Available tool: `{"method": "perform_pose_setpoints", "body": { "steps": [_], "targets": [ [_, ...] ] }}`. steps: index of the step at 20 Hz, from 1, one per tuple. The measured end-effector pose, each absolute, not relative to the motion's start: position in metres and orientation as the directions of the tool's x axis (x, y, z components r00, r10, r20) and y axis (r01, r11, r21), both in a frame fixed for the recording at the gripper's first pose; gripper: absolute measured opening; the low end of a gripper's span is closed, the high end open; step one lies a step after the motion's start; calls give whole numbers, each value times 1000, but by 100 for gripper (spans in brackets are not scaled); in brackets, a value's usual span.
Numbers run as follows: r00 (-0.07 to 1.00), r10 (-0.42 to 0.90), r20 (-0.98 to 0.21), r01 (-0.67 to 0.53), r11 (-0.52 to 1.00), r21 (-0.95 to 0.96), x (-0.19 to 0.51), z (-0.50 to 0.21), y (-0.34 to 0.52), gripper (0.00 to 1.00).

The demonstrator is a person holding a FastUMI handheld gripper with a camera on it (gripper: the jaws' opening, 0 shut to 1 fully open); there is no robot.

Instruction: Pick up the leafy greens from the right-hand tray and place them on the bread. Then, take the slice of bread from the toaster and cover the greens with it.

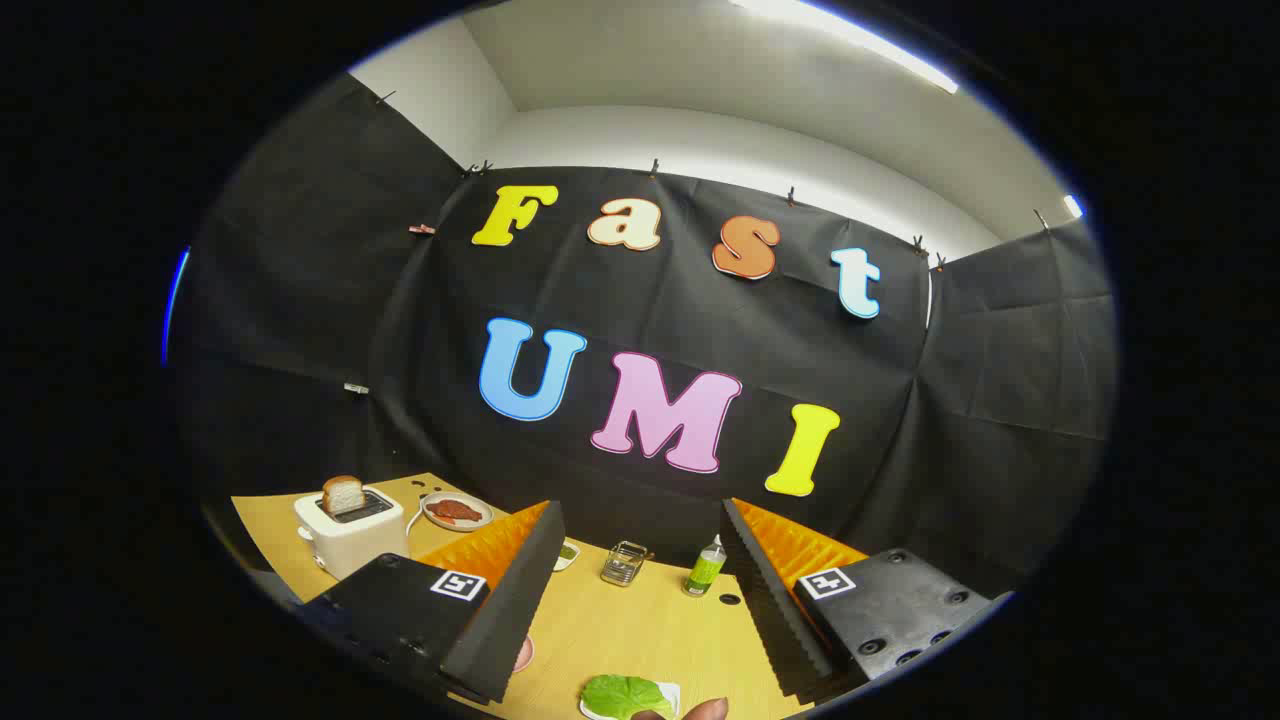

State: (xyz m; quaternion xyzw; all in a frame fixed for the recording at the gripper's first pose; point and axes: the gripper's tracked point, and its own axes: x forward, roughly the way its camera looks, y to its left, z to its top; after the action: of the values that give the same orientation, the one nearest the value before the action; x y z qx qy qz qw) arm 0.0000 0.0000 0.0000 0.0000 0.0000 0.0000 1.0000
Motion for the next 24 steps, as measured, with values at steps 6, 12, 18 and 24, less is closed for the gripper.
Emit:
{"method": "perform_pose_setpoints", "body": {
  "steps": [6, 12, 18, 24],
  "targets": [
    [1000, -6, -17, 6, 1000, 10, 5, -6, 5, 97],
    [999, 3, -33, -3, 1000, 10, 7, -11, 14, 97],
    [999, 0, -40, 0, 1000, 18, 7, -15, 14, 97],
    [989, 99, -113, -92, 994, 67, 8, -39, 16, 97]
  ]
}}
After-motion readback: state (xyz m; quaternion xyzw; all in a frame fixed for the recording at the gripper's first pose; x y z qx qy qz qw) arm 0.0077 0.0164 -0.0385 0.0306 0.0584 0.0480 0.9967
